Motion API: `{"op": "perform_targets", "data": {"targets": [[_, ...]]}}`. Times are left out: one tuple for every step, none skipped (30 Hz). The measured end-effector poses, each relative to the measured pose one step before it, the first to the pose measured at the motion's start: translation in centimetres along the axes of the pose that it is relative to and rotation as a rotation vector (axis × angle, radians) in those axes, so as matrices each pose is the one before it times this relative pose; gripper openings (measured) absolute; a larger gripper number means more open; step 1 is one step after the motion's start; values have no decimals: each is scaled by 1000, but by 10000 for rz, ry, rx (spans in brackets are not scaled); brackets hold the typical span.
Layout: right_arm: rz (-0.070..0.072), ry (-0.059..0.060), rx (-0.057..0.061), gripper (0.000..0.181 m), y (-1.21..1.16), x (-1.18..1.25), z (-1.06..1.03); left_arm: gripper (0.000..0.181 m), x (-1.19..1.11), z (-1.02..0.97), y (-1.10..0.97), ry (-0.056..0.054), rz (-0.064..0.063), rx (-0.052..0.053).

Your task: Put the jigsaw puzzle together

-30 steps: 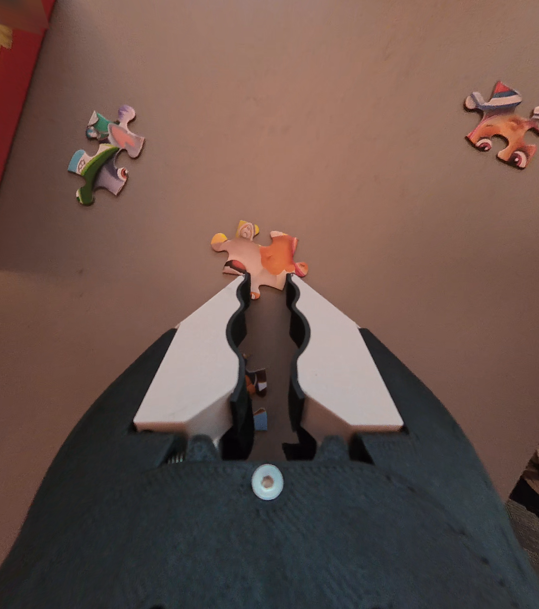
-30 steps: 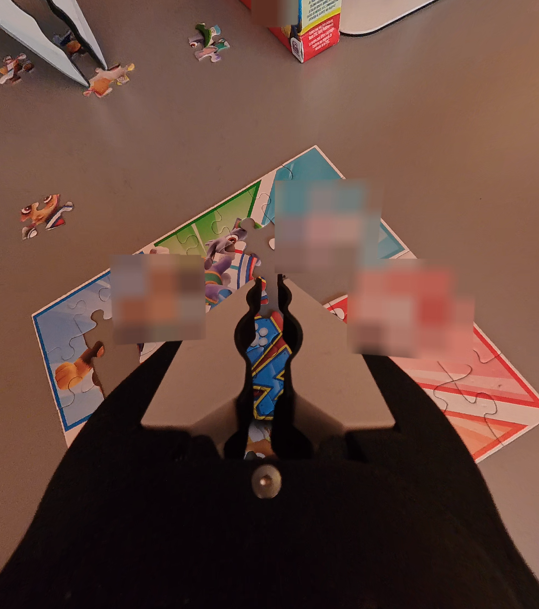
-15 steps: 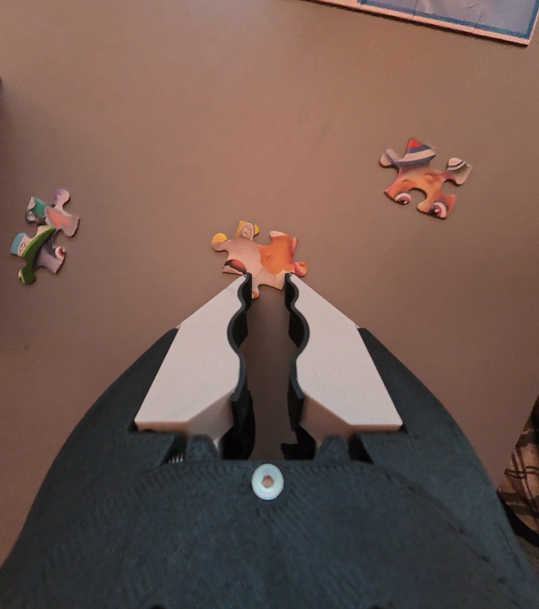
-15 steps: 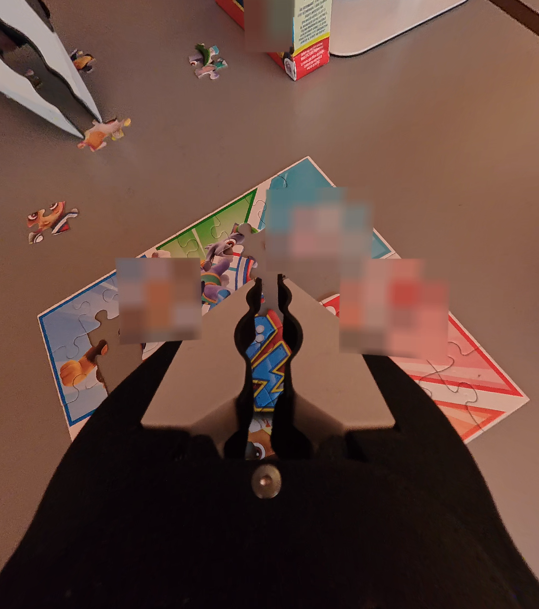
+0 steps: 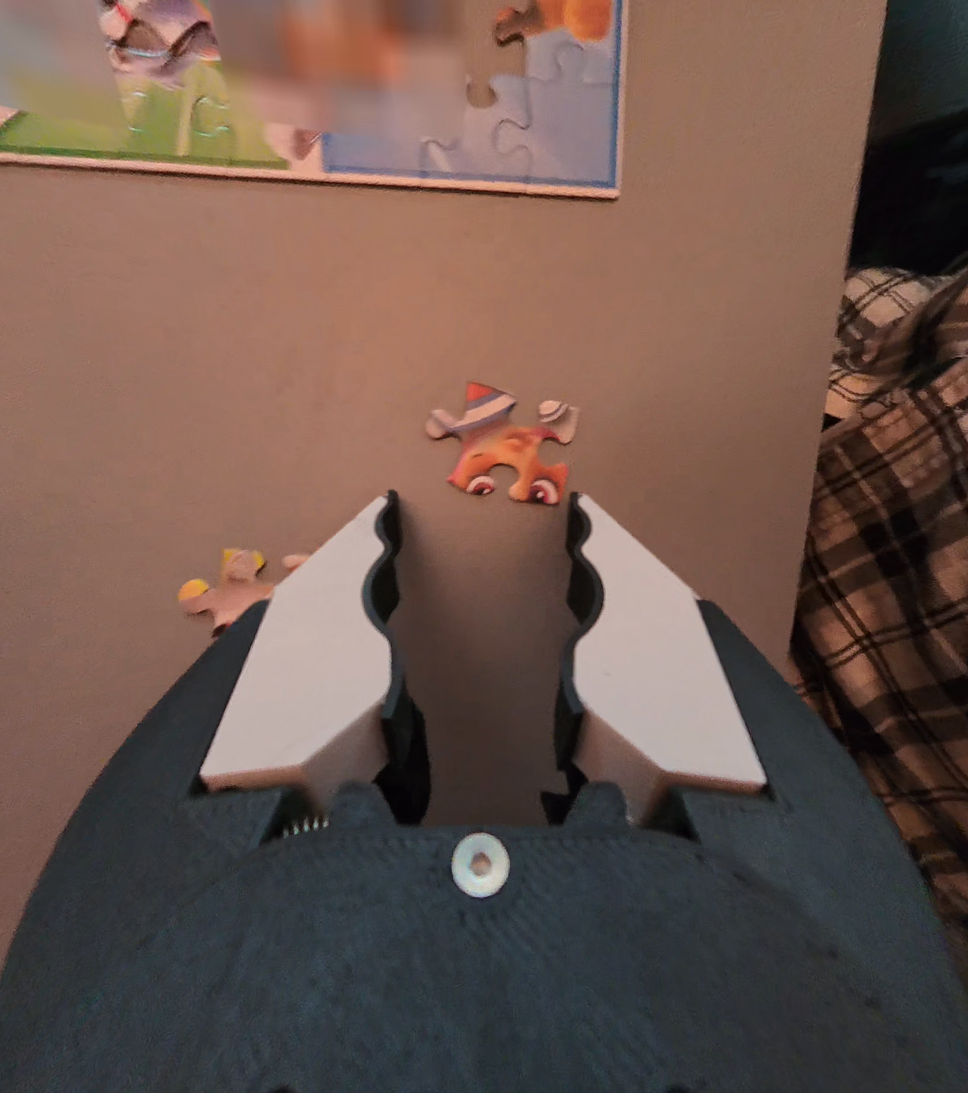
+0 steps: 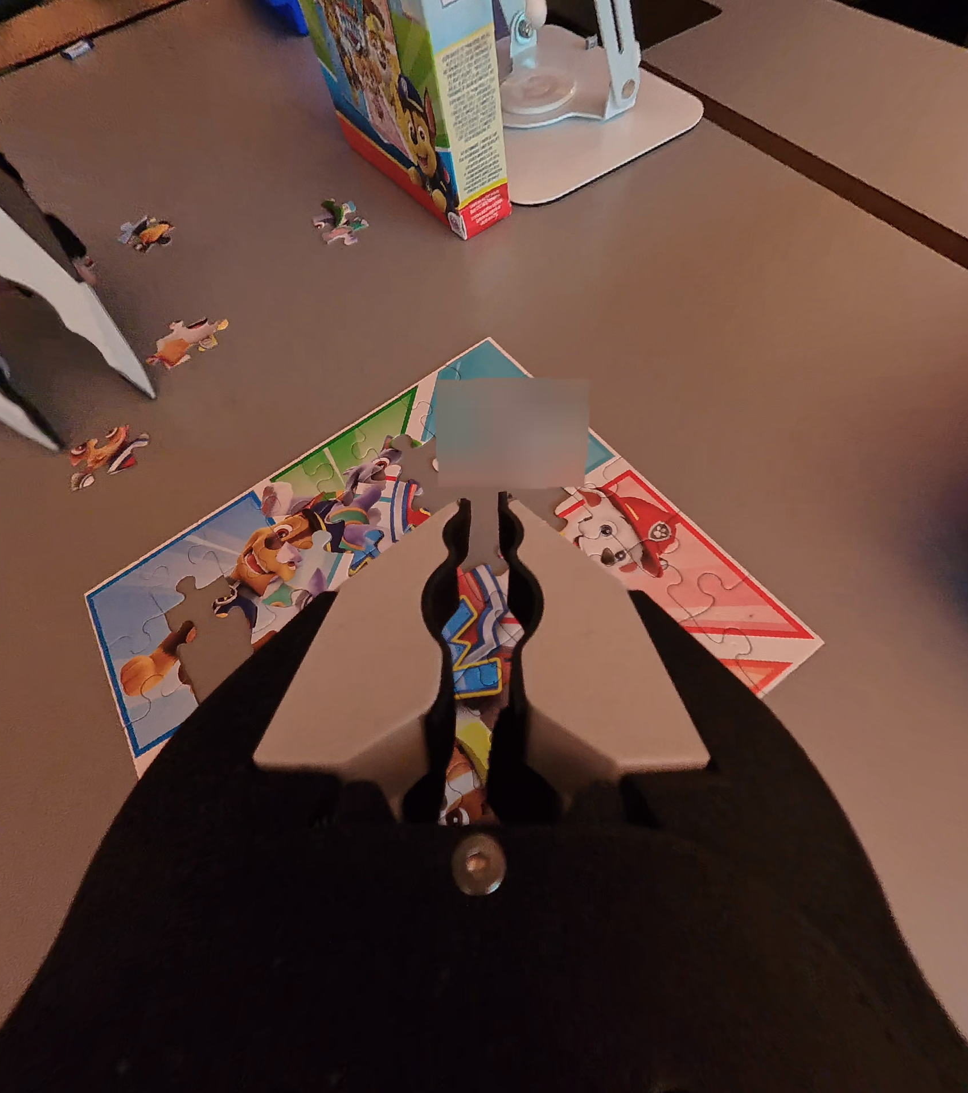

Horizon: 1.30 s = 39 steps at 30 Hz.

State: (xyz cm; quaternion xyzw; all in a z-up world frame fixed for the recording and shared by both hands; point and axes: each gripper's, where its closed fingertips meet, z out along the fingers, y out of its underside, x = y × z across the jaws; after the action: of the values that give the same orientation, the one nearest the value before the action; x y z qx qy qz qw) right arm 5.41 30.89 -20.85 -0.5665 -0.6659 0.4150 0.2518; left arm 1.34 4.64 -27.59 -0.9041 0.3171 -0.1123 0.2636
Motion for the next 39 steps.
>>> {"op": "perform_targets", "data": {"targets": [[39, 14, 68, 8, -65, 100, -199, 54, 216, 171, -258, 96, -33, 52], [33, 3, 60, 8, -50, 67, -170, 46, -138, 101, -153, -103, -34, -6], [25, 11, 35, 8, -22, 67, -136, 38, -275, 76, -65, -209, 51, -48], [12, 30, 25, 8, -18, 89, -122, 30, 229, 67, -129, 95, 52, -16], [12, 31, 40, 8, -23, 84, -136, 25, 242, 118, -154, 44, 105, 8], [26, 18, 50, 8, -48, 84, -141, 24, 123, 120, -161, -35, 72, 10], [30, 20, 49, 8, -41, 102, -156, 24, 95, 55, -91, -45, 36, -21], [29, 27, 49, 8, -30, 112, -159, 22, -23, -10, -20, -132, 127, -61], [37, 25, 62, 7, -48, 118, -176, 7, 18, 28, 114, -125, 215, -139], [40, 15, 63, 8, -56, 105, -167, 7, 48, 79, -111, -108, 113, 9], [32, 19, 51, 8, -36, 101, -158, 7, 74, 84, -117, -27, 12, 34], [25, 19, 40, 8, -27, 84, -128, 7, 88, 79, -129, 29, -32, 66], [18, 13, 35, 8, -26, 63, -118, 7, 48, 60, -92, 16, -2, 48], [11, 11, 34, 7, -30, 39, -102, 7, 9, 20, -37, -29, 24, -2], [12, 17, 27, 7, -13, 53, -81, 7, 17, 18, -30, -33, 28, -15], [17, 6, 19, 7, -2, 40, -65, 7, 72, 31, -57, 11, 6, 8], [13, 2, 16, 7, -4, 29, -56, 7, 161, 37, -75, 52, -1, 30], [5, 0, 12, 7, -6, 7, -35, 7, 245, 41, -87, 57, 32, 24], [-2, -6, 7, 7, -8, -12, -17, 7, 293, 43, -70, 40, 43, 4], [-7, -5, -2, 7, 0, -24, -10, 7, 435, 48, -105, 78, 67, 5], [-11, -3, -14, 7, 24, -22, 11, 7, 477, 63, -135, 62, 65, 21], [-13, -4, -14, 7, 25, -32, 13, 7, 517, 102, -183, 86, 17, 48], [-13, -8, -2, 8, 0, -39, 16, 11, 478, 86, -170, 71, -1, 52], [-12, -5, 0, 8, -7, -39, 5, 15, 431, 34, -120, 45, 20, 46], [-13, 4, -6, 8, 18, -23, 10, 20, 339, -40, -17, 2, 33, 22], [-14, 1, 0, 8, 21, -40, 0, 33, 260, -43, -20, -52, -3, 40], [-7, -2, 5, 8, 16, -16, 9, 47, 396, 10, -60, 8, -7, 68], [6, -2, -1, 8, 33, -5, 5, 54, 576, 80, -19, 79, -5, 50], [11, 0, -11, 8, 67, 11, 18, 61, 474, 183, -23, 1, -13, 16], [10, 5, -16, 8, 69, 31, 21, 67, 230, 97, -181, -152, -5, 101], [10, 5, -13, 7, 52, 25, 5, 66, 25, -35, -107, -212, 20, 68], [9, -4, -2, 7, 27, 11, 8, 64, -153, -163, -129, -296, 93, 88], [2, -2, 2, 7, 6, -13, 9, 61, -124, -307, -365, -261, 57, 257], [-9, 2, 2, 7, 3, -13, -2, 60, 73, -348, -383, -62, -99, 265], [-12, 6, 2, 7, 17, -15, -3, 60, 146, -344, -251, -36, -79, 159], [-5, 0, 1, 7, 13, -7, -1, 57, 164, -356, -119, -142, 110, 76], [2, -3, -2, 7, 25, -4, 0, 56, 560, -281, -32, -5, 214, -11], [3, 4, -3, 7, 26, 14, -4, 56, 938, -128, 51, 161, 216, -85], [3, -1, -1, 7, 14, 6, -7, 57, 739, 63, 57, -33, 211, -87]]}}
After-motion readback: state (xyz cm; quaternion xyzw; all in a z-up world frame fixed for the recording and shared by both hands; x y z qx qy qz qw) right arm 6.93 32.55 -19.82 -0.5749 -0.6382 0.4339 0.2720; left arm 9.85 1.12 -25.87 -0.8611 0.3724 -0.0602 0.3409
